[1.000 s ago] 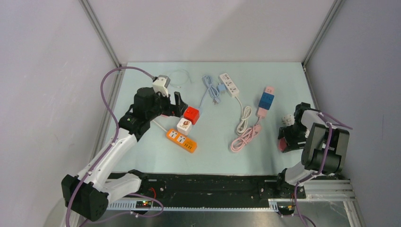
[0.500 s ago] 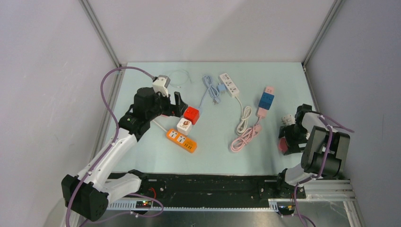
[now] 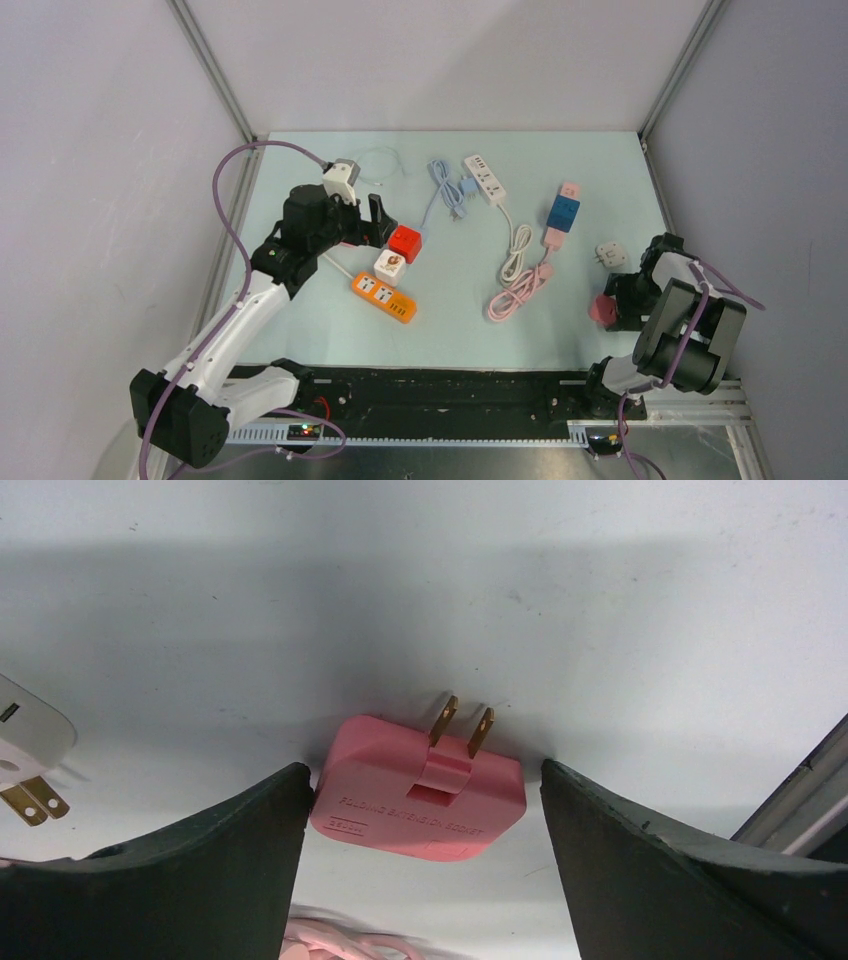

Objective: Insert the plug
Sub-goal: Pick up the plug from the center of the board, then insert the plug into the socket.

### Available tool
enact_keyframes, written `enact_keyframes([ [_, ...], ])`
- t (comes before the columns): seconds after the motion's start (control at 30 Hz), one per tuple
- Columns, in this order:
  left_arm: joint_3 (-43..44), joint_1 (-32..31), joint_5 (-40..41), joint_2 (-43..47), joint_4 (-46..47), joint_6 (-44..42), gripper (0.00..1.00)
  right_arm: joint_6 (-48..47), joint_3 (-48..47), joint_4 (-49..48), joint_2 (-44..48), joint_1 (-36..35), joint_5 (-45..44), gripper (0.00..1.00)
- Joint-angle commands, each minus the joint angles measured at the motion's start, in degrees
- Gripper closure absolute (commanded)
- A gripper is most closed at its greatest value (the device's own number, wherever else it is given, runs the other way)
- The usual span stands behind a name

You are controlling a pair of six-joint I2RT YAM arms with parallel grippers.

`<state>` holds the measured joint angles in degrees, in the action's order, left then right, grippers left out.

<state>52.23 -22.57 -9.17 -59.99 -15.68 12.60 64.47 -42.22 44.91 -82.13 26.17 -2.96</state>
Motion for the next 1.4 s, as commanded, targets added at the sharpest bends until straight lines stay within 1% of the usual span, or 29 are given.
enact_keyframes([
  [0.0, 0.9, 0.4, 0.1, 0.8, 1.3, 0.2, 0.02, 2.3, 2.4, -5.6, -2.6, -0.4, -0.7, 0.14],
  [0.03, 0.9, 0.4, -0.1, 0.8, 1.3, 0.3, 0.02, 2.6, 2.9, -6.1, -2.2, -0.4, -0.6, 0.22],
  [0.07, 0.9, 0.4, -0.1, 0.8, 1.3, 0.3, 0.02, 2.5, 3.1, -7.3, -2.1, -0.6, -0.2, 0.34],
  [0.1, 0.9, 0.4, -0.4, 0.8, 1.3, 0.4, 0.02, 1.9, 3.7, -8.4, -1.6, -0.7, 0.2, 0.42],
  [0.13, 0.9, 0.4, -0.7, 0.8, 1.3, 0.5, 0.02, 1.6, 4.0, -10.6, -1.3, -1.2, 1.6, 0.56],
  [0.17, 0.9, 0.4, -1.4, 0.7, 1.3, 0.6, 0.02, 1.2, 4.5, -11.5, -0.7, -1.5, 1.9, 0.63],
  [0.27, 1.0, 0.4, -2.5, 0.5, 1.3, 1.1, 0.02, 1.3, 4.8, -13.6, 0.7, -4.9, 2.3, 0.71],
  [0.37, 1.2, 0.4, -3.5, 0.3, 1.3, 1.5, 0.02, 3.2, 4.8, -14.5, 3.8, -9.4, 4.8, 0.72],
  [0.5, 2.4, 0.4, -5.3, -0.7, 1.3, 2.3, 0.02, 6.5, 2.7, -14.2, 9.3, -15.8, 4.1, 0.73],
  [0.6, 3.9, 0.4, -6.7, -1.5, 1.4, 3.0, 0.02, 6.9, -2.5, -12.3, 12.7, -19.6, 2.2, 0.73],
  [0.7, 5.2, 0.0, -7.8, -2.6, 1.4, 3.6, 0.02, 6.3, -8.0, -7.8, 14.2, -23.6, -0.7, 0.73],
  [0.87, 7.5, -1.8, -9.8, -4.2, 1.4, 4.2, 0.02, 6.6, -13.7, -8.2, 17.2, -29.0, -0.6, 0.72],
  [0.93, 8.5, -3.2, -10.7, -5.0, 1.4, 4.0, 0.02, 7.1, -15.4, -9.3, 17.3, -31.5, -0.3, 0.72],
  [1.13, 13.1, -8.8, -10.9, -9.4, 2.0, 3.4, 0.02, 9.1, -22.0, -14.9, 13.4, -37.4, 4.8, 0.73],
  [1.2, 15.1, -10.1, -11.5, -11.0, 3.1, 4.9, 0.02, 10.6, -23.7, -17.3, 11.7, -39.4, 6.6, 0.73],
  [1.27, 15.2, -11.2, -13.6, -12.2, 9.8, 7.7, 0.02, 12.2, -25.3, -19.9, 9.8, -41.1, 9.0, 0.73],
  [1.3, 15.0, -11.5, -14.4, -12.4, 11.3, 8.8, 0.02, 13.2, -26.2, -20.8, 8.3, -41.5, 9.9, 0.73],
  [1.37, 15.9, -12.1, -12.8, -13.7, 13.2, 9.7, 0.02, 15.2, -27.9, -22.0, 6.0, -42.7, 12.7, 0.73],
])
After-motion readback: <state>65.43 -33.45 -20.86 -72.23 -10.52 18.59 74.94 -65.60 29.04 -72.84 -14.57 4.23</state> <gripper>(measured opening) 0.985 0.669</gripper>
